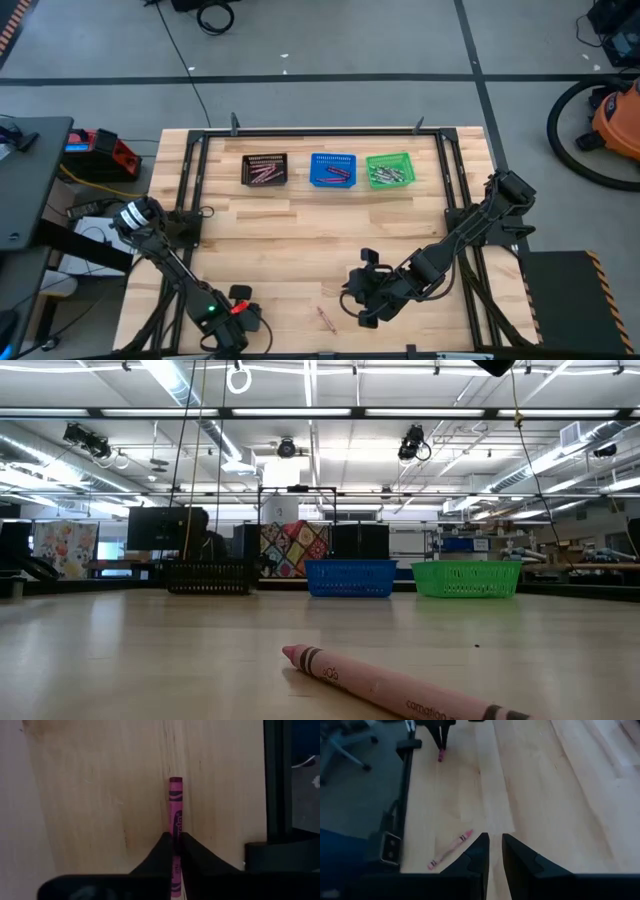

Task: Sort crayons
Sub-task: Put the red crayon into the blue bin

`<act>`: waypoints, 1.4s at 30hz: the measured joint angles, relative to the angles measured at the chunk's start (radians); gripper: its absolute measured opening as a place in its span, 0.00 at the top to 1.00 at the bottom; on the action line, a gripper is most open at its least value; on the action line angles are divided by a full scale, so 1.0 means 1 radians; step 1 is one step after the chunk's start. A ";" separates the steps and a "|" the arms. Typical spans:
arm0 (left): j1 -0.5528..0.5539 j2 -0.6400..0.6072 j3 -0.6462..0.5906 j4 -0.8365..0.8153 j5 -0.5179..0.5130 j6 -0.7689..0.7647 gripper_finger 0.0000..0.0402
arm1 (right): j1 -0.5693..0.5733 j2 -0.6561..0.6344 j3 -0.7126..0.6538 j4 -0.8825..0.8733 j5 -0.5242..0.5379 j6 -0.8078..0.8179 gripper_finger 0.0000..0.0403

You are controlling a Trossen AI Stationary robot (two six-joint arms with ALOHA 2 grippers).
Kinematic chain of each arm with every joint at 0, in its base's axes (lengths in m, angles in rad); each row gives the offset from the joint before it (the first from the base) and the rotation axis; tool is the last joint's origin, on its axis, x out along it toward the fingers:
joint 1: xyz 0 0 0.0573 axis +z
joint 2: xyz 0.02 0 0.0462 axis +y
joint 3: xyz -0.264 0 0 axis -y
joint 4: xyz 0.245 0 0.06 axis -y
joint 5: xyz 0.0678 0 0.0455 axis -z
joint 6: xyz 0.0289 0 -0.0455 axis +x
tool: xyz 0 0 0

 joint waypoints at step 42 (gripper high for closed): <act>0.187 -0.240 -0.003 0.637 -0.548 0.583 0.94 | 0.034 0.000 -0.071 0.337 0.044 -0.361 0.85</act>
